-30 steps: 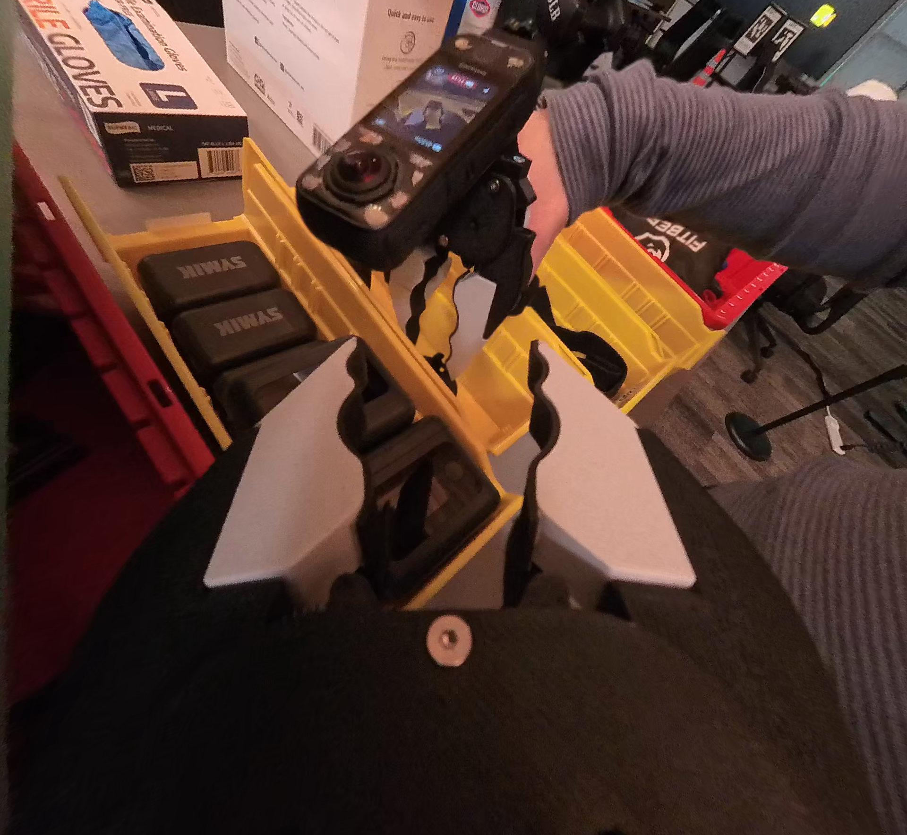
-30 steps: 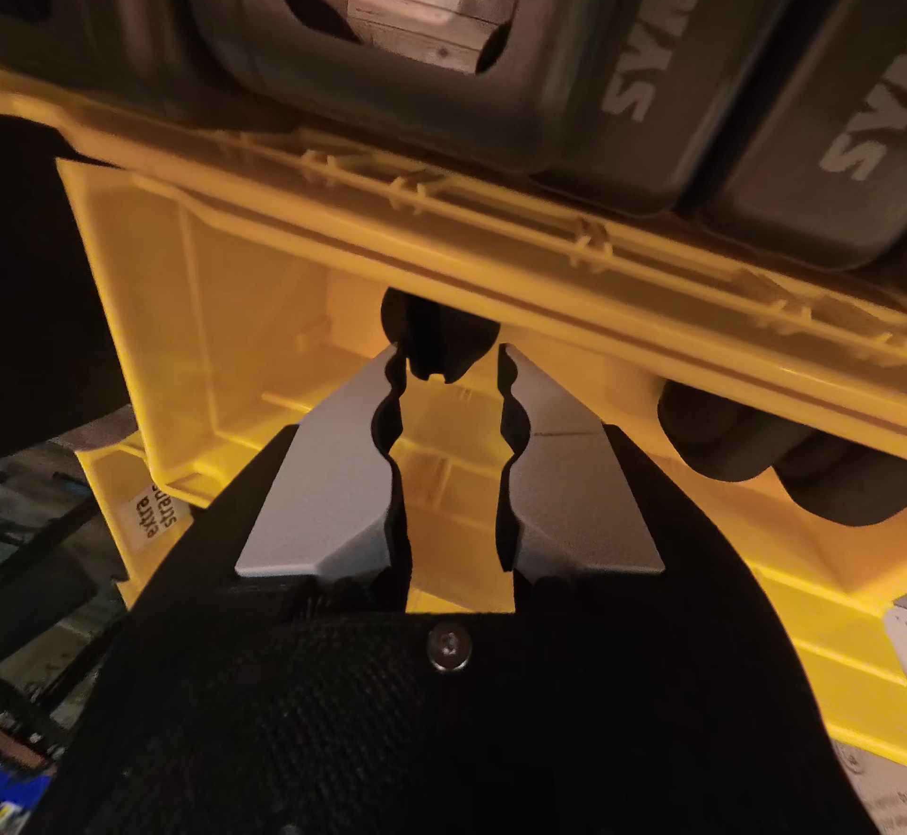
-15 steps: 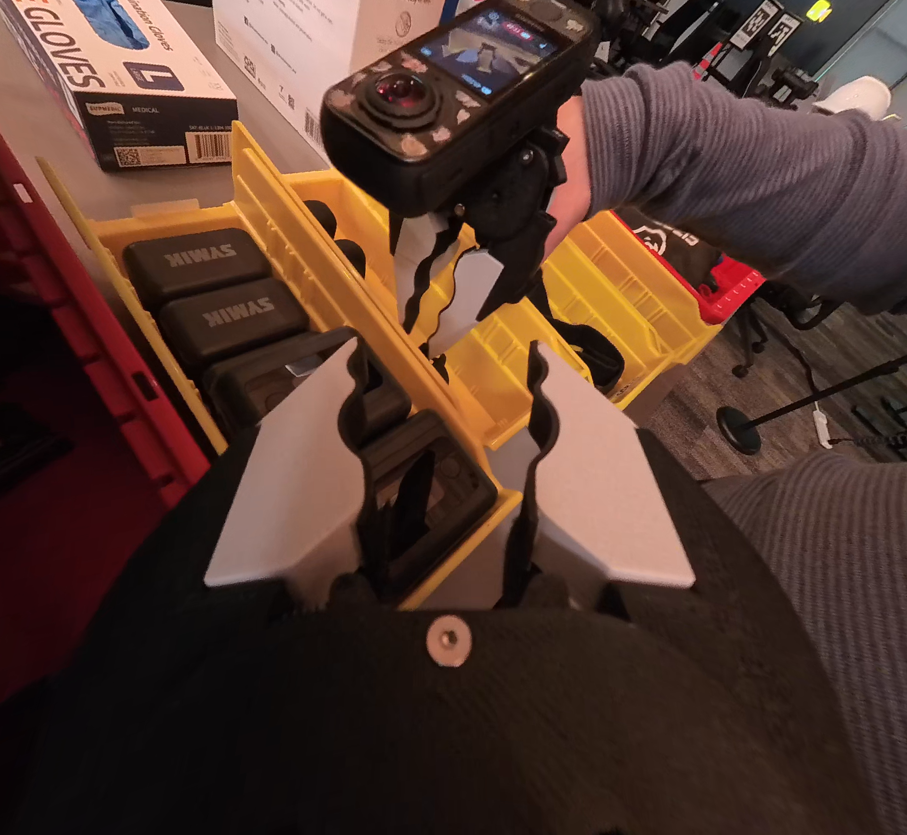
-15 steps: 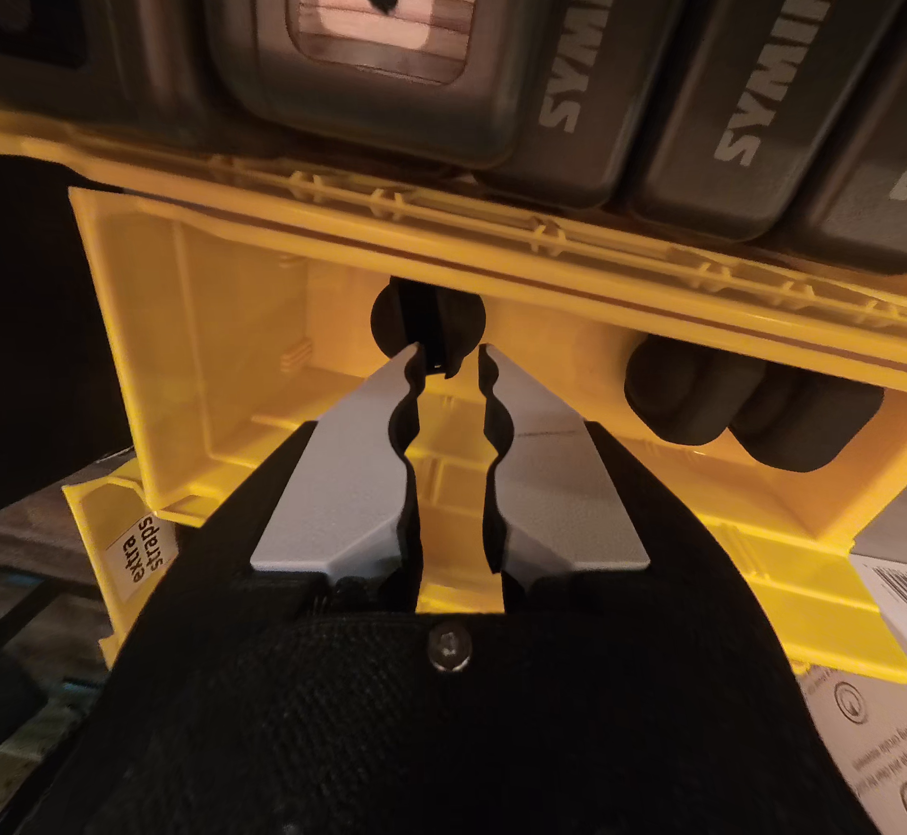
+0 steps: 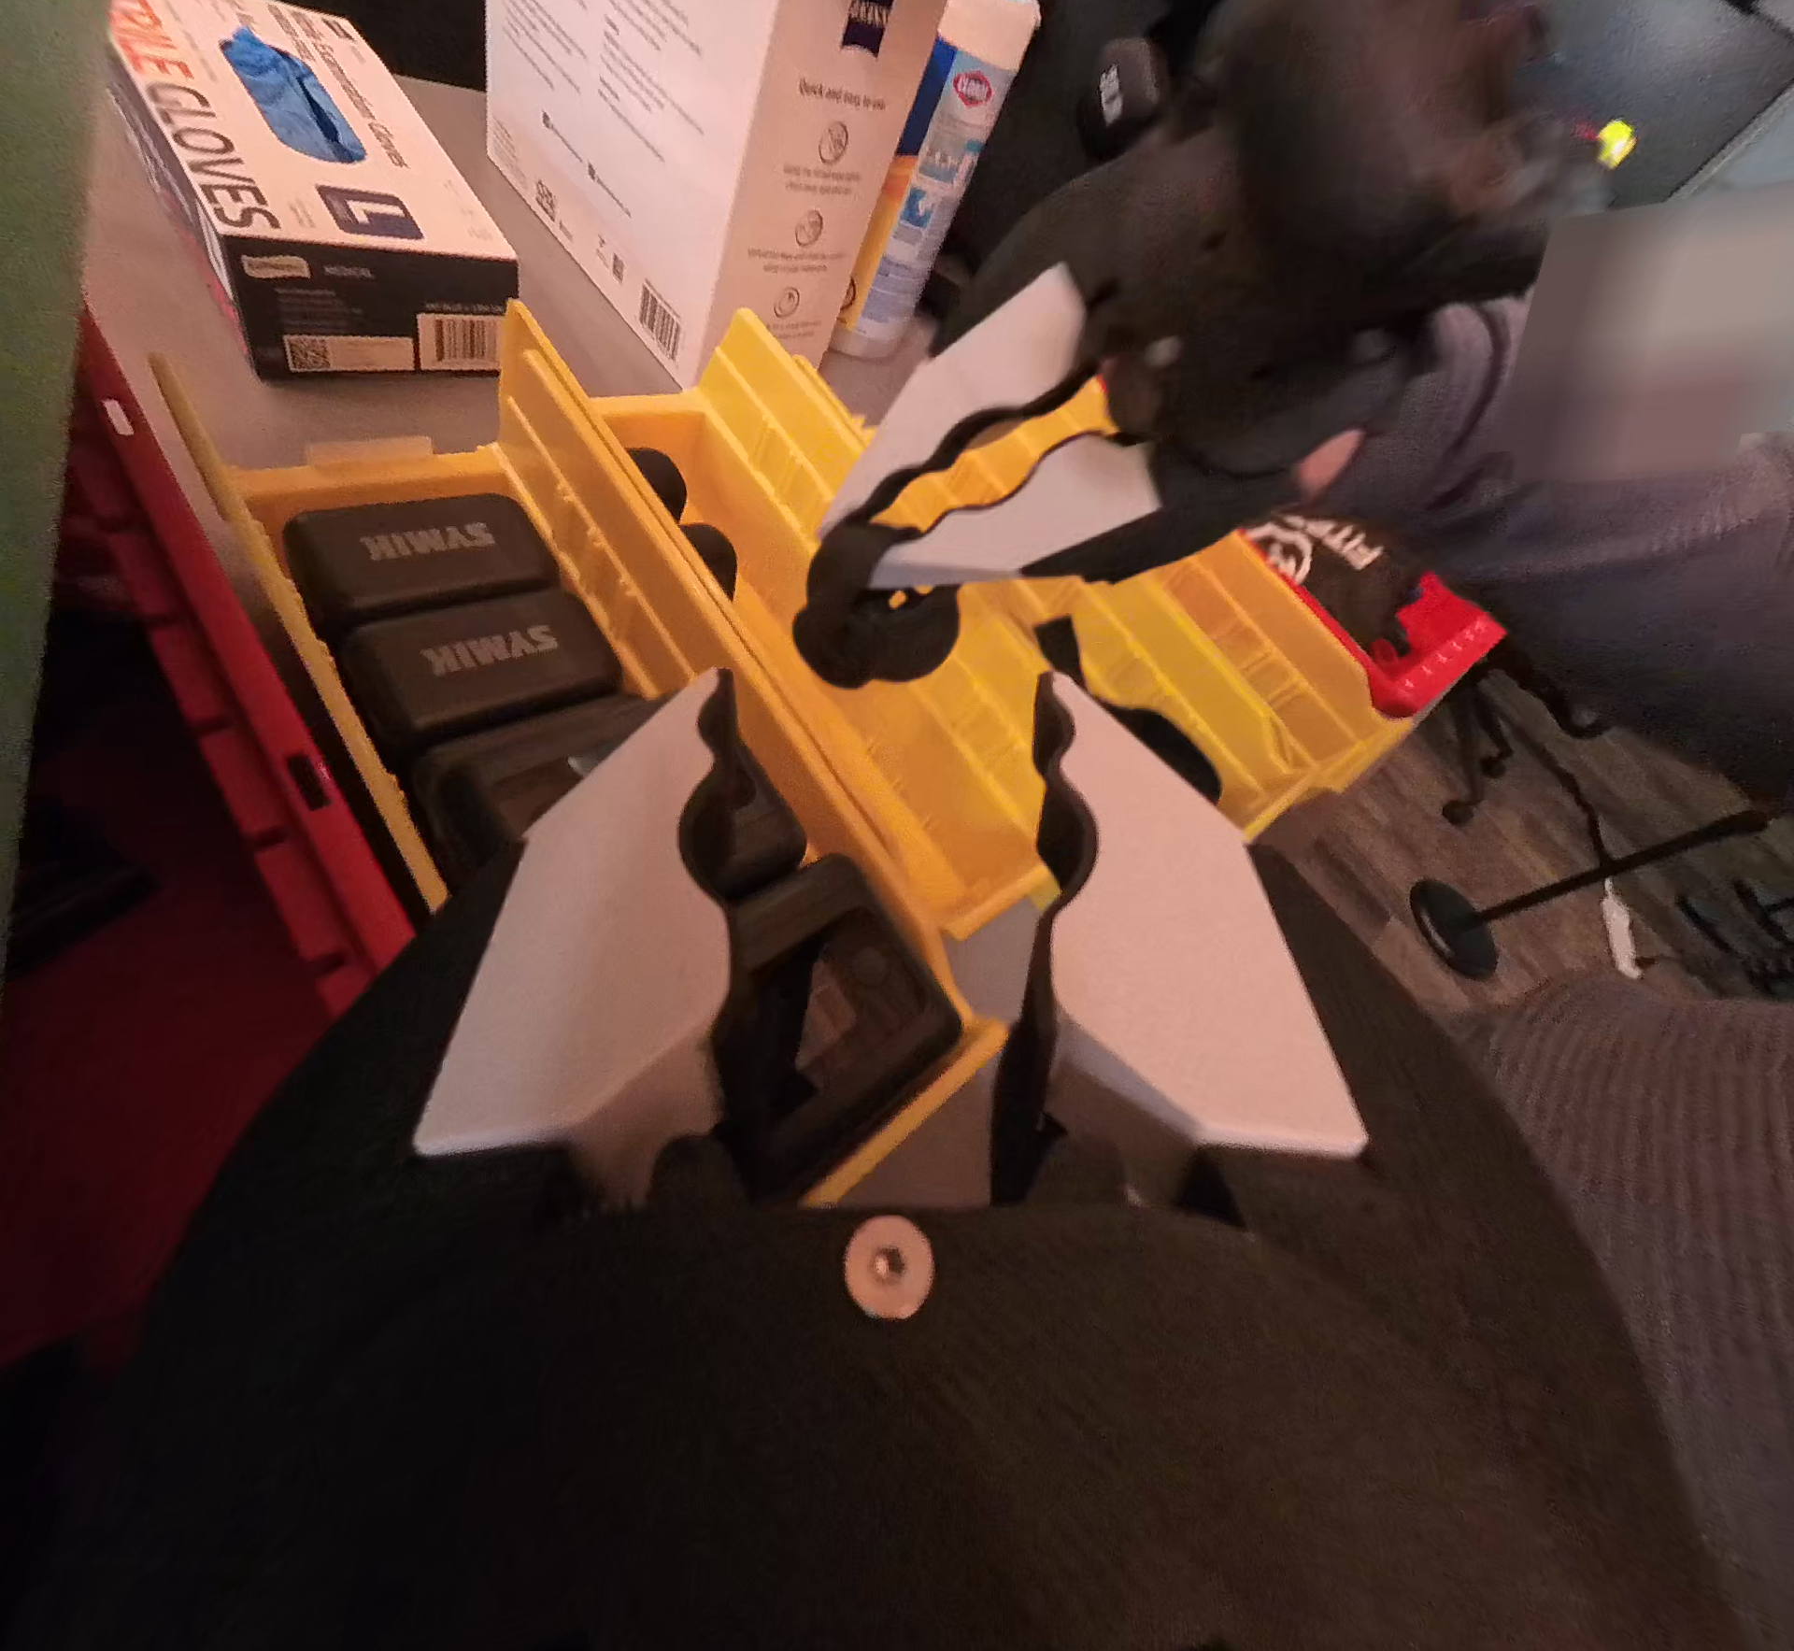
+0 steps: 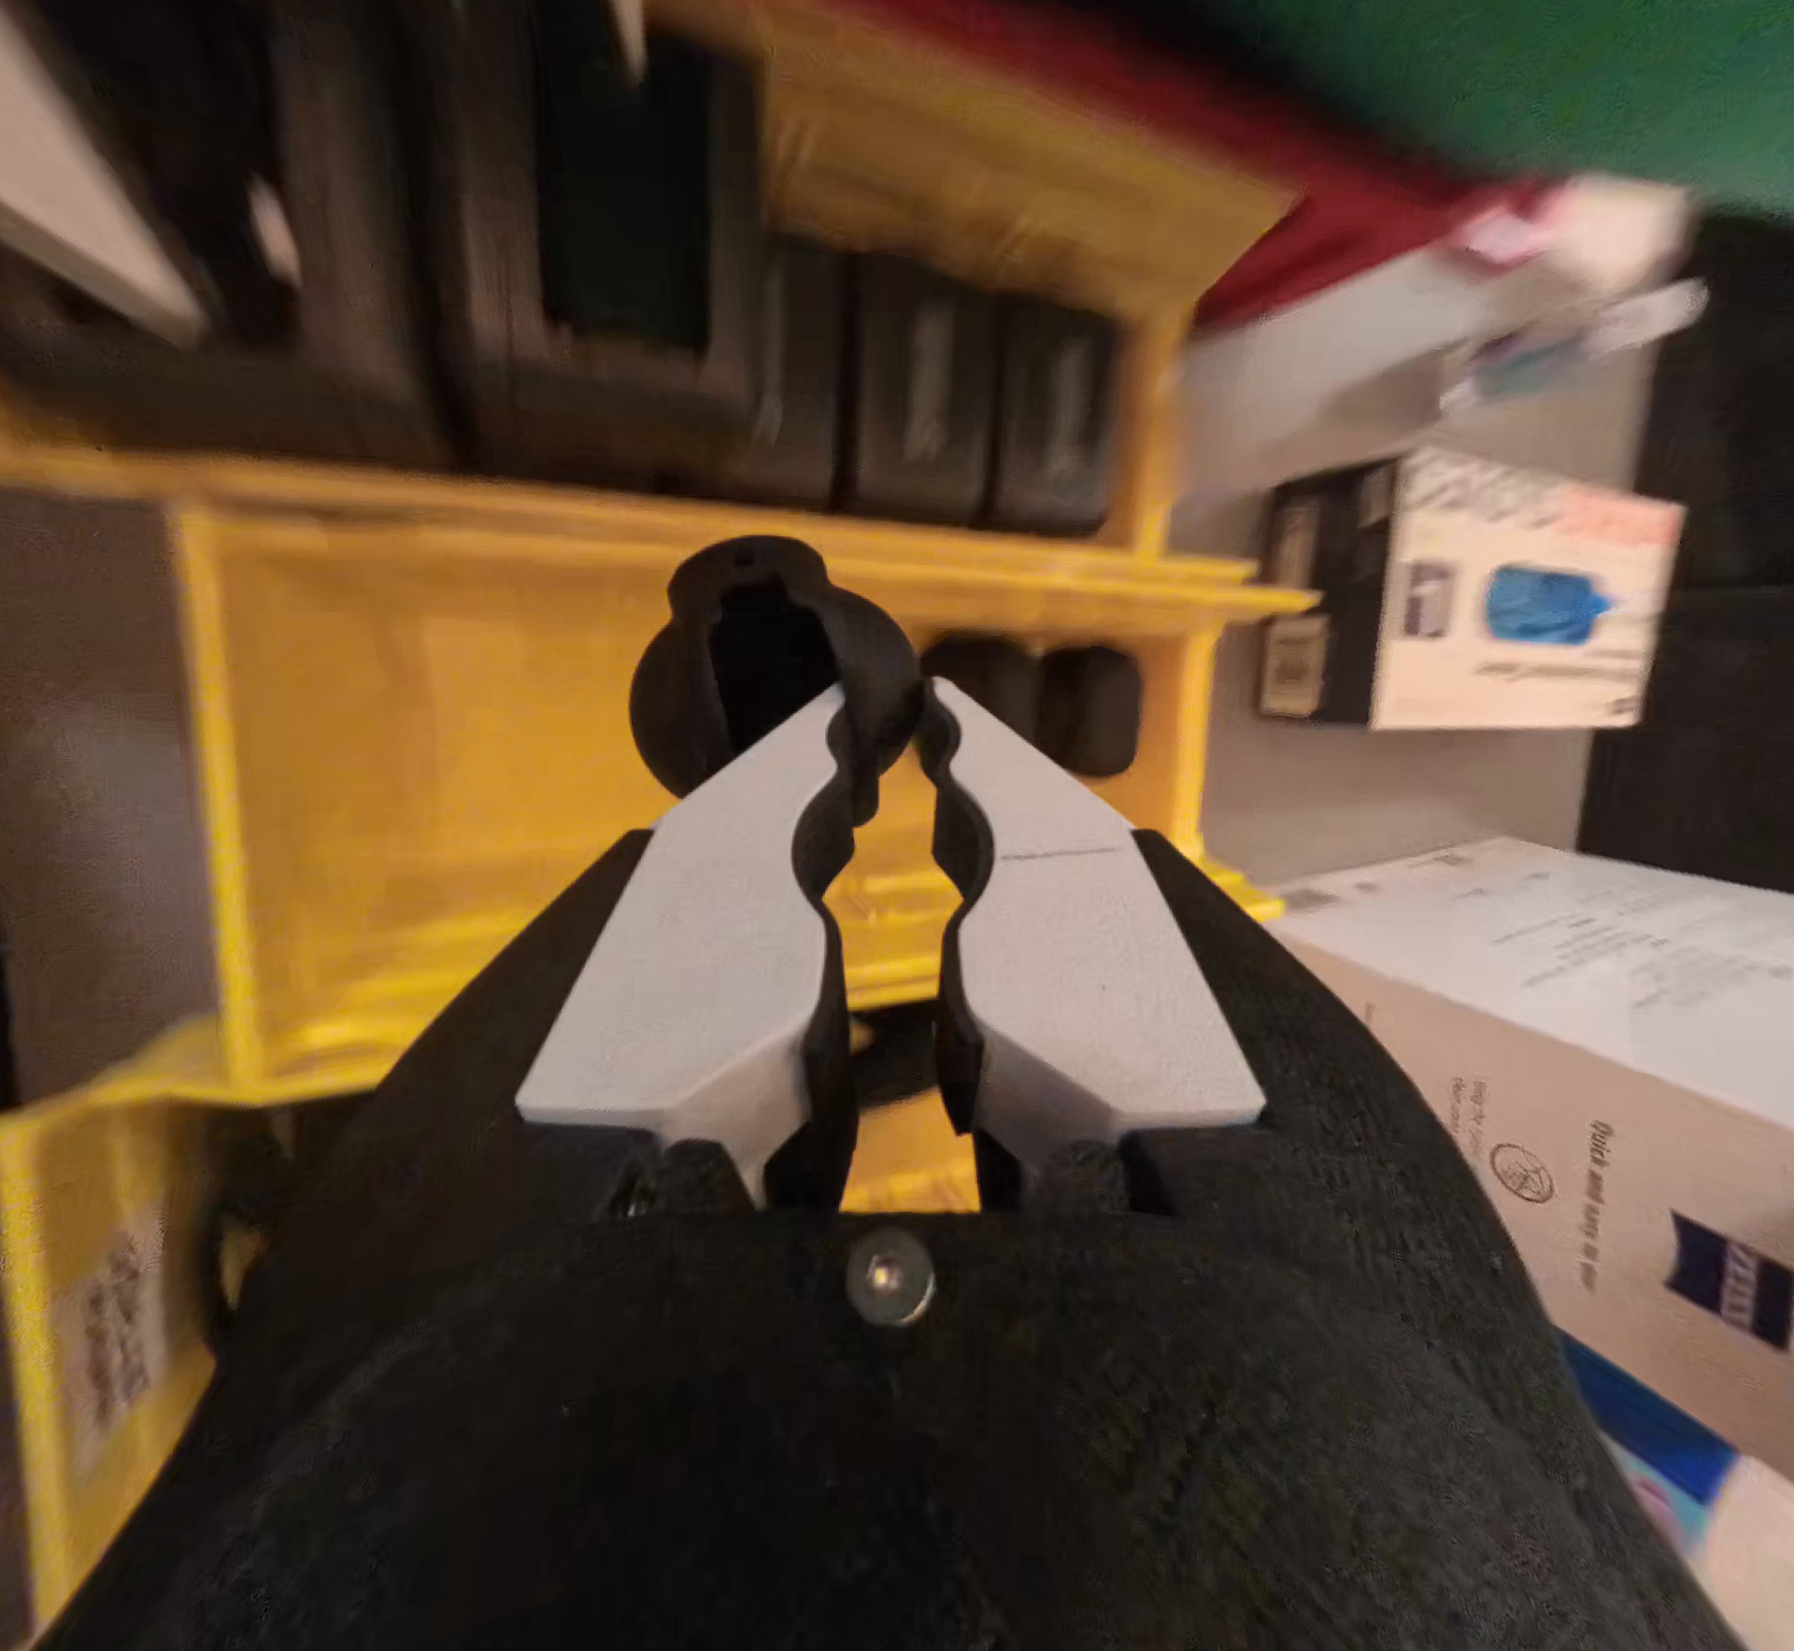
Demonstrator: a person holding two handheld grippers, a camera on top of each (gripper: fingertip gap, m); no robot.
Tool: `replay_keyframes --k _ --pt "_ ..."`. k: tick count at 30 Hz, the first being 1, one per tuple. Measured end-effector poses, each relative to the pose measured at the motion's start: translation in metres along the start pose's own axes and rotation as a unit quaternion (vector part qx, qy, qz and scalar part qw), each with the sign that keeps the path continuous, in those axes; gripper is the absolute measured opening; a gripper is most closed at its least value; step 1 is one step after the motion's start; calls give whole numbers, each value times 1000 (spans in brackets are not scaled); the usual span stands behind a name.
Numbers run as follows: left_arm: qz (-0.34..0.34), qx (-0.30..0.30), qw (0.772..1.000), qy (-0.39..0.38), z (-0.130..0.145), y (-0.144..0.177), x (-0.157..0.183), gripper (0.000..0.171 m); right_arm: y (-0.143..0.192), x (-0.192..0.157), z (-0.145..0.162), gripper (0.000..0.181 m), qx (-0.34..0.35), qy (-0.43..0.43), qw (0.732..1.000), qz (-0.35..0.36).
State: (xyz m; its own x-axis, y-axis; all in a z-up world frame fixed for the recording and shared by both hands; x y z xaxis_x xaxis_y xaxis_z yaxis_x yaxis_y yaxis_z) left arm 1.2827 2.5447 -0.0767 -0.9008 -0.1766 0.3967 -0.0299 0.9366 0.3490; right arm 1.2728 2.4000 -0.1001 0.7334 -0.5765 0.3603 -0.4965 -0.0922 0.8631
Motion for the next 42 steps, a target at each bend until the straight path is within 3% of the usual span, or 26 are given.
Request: replay_keyframes --k 2,5,8,11,15,17,24,28,32,35,37,42 --pt "13 29 999 13 -10 -4 5 61 35 9 -19 8 138 -58 988 45" --pt "43 75 996 23 -29 -12 17 66 84 14 -42 8 313 -113 936 119" --pt "95 161 982 32 -53 -10 31 78 111 12 -52 8 397 -139 891 169" --pt "87 236 968 -19 -72 -2 40 77 124 7 -55 8 438 -169 858 207" --pt "65 260 954 -131 -80 0 55 50 127 3 -52 8 447 -180 837 259" --pt "41 257 952 -158 -79 -1 56 48 126 4 -50 9 449 -179 841 244" --pt "14 229 948 -220 -74 -3 51 43 118 6 -43 19 409 -105 894 149" --pt "-37 206 927 -313 -68 -8 54 43 113 15 -32 47 345 -97 930 80" --pt "-103 189 901 -378 -67 -10 47 42 109 19 -15 58 286 -112 952 -7" --pt "-164 154 866 -447 -66 -13 37 42 111 21 -14 60 288 -195 933 -90" --pt "-196 133 828 -509 -65 -17 36 42 111 20 -23 62 301 -247 912 -128" --pt "-231 85 727 -641 -53 -32 42 42 98 16 -39 57 262 -253 926 -105"
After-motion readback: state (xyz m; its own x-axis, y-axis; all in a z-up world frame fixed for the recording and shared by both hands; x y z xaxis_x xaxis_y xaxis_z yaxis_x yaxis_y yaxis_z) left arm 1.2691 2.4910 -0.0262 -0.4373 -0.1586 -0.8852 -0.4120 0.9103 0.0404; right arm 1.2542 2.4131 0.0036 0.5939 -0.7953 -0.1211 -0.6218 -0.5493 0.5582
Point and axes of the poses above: each gripper's, where its closed fingertips meet, y back along the fingers, z out of its underside, x = y × z across the jaws, the point moved 6 cm from there along y, back along the fingers, and after that the axes turned 2 degrees about -z, right-handed, at the moved point
